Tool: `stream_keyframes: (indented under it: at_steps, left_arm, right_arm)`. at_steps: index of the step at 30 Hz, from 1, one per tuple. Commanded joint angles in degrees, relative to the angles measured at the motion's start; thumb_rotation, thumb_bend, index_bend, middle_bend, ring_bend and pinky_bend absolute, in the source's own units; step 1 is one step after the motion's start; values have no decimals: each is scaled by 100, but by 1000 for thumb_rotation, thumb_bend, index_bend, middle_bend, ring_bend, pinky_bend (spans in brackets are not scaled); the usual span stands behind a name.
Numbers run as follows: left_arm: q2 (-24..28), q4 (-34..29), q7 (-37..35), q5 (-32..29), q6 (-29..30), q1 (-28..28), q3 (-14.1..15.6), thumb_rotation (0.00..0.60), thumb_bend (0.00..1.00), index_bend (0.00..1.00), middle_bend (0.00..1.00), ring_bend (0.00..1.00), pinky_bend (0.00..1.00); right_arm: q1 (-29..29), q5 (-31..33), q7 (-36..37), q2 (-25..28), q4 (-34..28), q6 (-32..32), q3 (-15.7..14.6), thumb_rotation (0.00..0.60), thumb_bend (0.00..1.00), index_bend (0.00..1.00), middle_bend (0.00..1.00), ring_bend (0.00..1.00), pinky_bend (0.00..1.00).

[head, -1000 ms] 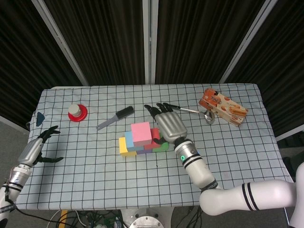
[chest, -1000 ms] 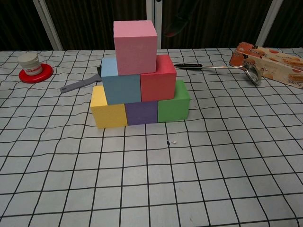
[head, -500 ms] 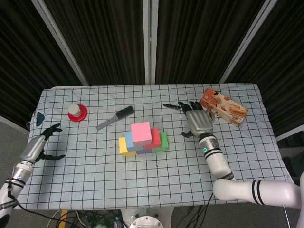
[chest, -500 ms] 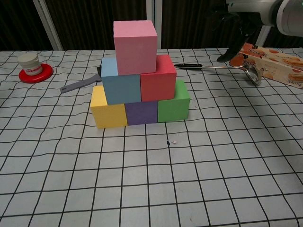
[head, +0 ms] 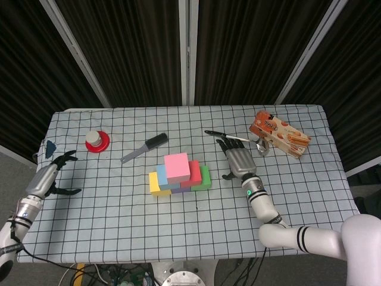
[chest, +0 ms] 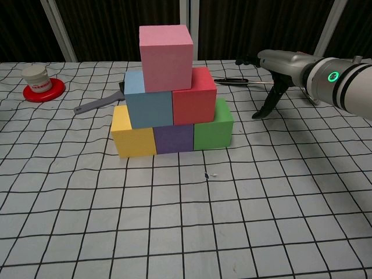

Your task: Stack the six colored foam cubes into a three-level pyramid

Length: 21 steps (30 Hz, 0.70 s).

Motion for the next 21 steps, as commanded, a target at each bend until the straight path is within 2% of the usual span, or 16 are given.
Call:
stream_keyframes:
  at_steps: [1,11,21]
  left_arm:
    - [-297,254,-25,41,175,150,126,600,11,74,166,85,199]
    - [-325,351,-128,106,415,223,103,600,11,75,167,85,199]
    - [-436,363,750,84,1028,424,-18,600,11,75,166,85,199]
  right_arm:
    - [-42,-75,37,-143,139,-89,57,600,0,0,0,0,0]
    - [-113,-415,218,-548,510,-158,311,600,0,0,0,0,0]
    - [-155,-642,332,-802,730,-292,474,600,0,0,0,0,0]
